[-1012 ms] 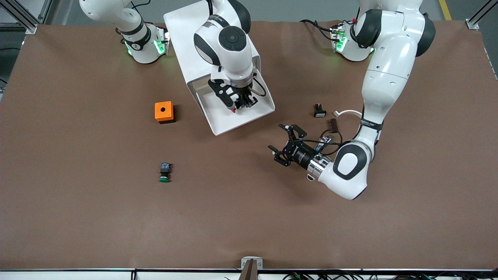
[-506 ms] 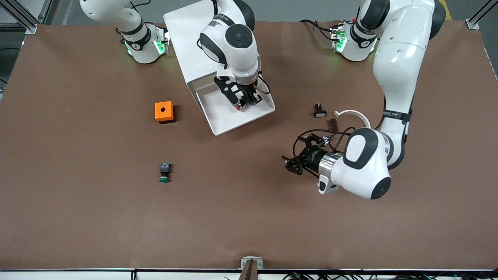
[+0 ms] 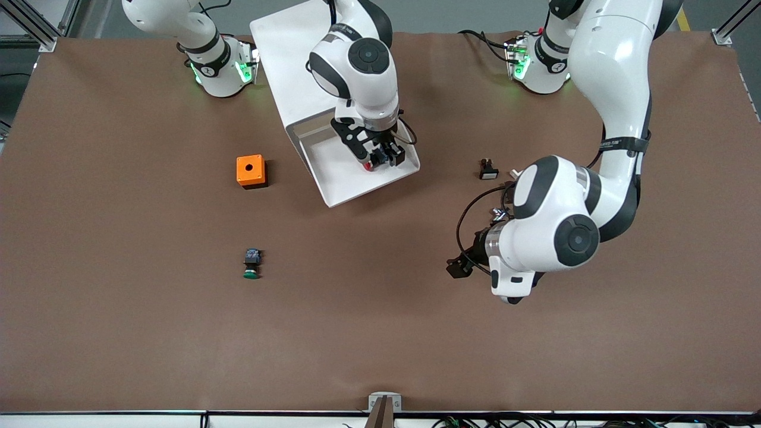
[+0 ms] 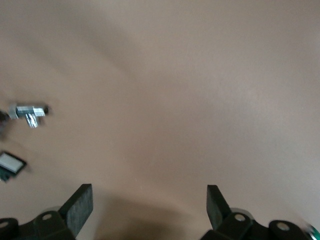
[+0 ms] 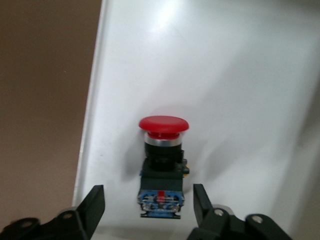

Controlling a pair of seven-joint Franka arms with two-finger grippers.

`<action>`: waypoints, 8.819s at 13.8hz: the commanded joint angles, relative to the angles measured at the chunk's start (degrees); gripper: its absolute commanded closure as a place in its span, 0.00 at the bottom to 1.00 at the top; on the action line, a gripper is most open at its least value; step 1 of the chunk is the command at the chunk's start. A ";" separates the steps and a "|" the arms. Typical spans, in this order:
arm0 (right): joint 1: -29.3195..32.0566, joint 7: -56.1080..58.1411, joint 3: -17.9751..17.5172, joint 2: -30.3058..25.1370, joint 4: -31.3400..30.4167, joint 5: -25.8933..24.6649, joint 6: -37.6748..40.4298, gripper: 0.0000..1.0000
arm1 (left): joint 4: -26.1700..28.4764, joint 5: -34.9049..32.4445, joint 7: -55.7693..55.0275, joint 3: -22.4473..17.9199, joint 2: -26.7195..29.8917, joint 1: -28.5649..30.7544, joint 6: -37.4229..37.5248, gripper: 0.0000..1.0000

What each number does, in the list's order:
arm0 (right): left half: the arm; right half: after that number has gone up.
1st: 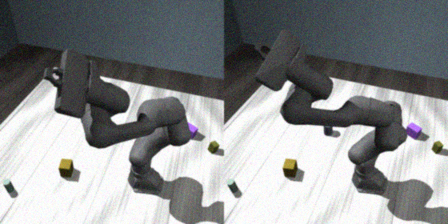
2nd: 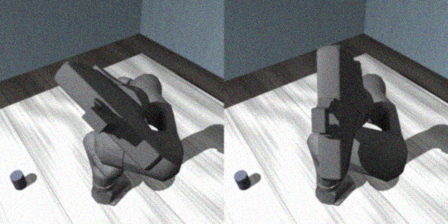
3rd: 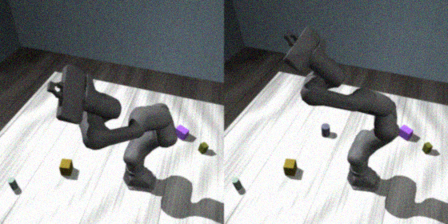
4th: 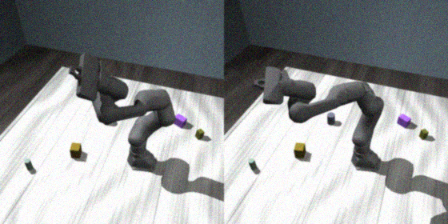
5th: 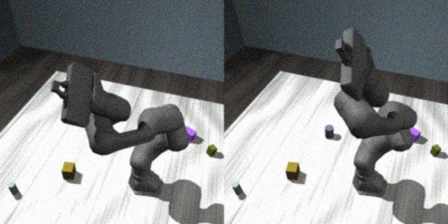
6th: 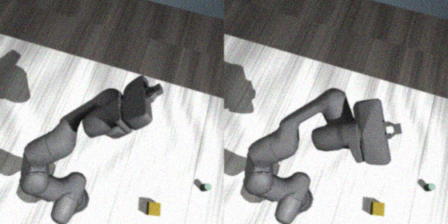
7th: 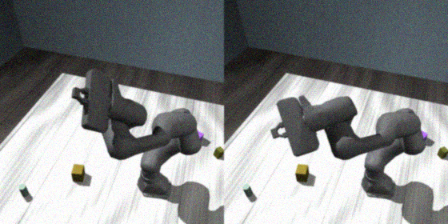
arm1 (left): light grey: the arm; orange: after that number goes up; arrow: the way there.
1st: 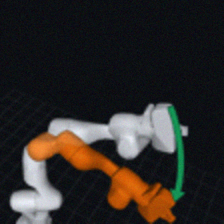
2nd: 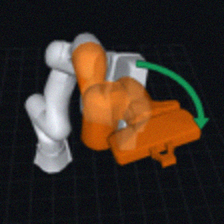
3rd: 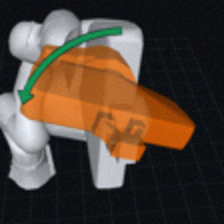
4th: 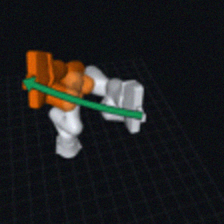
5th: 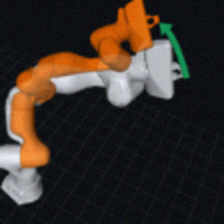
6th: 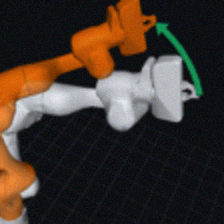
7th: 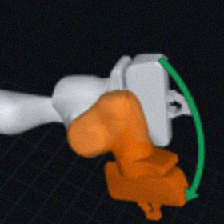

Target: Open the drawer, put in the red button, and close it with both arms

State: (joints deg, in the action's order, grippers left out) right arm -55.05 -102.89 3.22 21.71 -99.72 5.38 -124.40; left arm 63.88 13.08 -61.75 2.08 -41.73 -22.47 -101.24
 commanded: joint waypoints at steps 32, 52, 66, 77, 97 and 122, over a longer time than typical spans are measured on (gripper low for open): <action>58.12 106.05 0.38 -14.51 11.74 -5.73 34.84 0.00 | 8.63 -6.58 -7.42 5.03 -1.34 -21.39 -9.95 0.00; 58.30 106.40 -0.15 -16.17 14.47 -4.59 37.48 0.00 | 12.23 17.16 -9.71 5.39 -2.74 -26.31 -9.77 0.00; 57.69 107.10 -0.06 -30.84 -2.22 -4.33 29.66 0.00 | 11.18 2.94 -5.33 4.60 12.62 -9.02 -2.23 0.00; 57.78 107.02 -0.15 -31.12 -2.32 -4.33 30.01 0.00 | 11.27 -7.70 22.09 4.60 22.13 10.42 13.87 0.00; 57.78 109.48 -0.15 -30.68 -0.03 -4.33 33.53 0.00 | 27.35 -8.95 54.36 -3.05 37.16 20.88 12.20 0.00; 57.87 106.84 -0.06 -30.77 -0.74 -4.24 31.50 0.00 | 24.72 -12.11 54.19 -2.08 41.64 20.18 8.07 0.00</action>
State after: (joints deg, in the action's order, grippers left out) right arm 2.60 3.97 3.27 -8.14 -99.72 0.78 -92.37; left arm 90.69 2.35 -8.30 -0.15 0.78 -1.96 -93.25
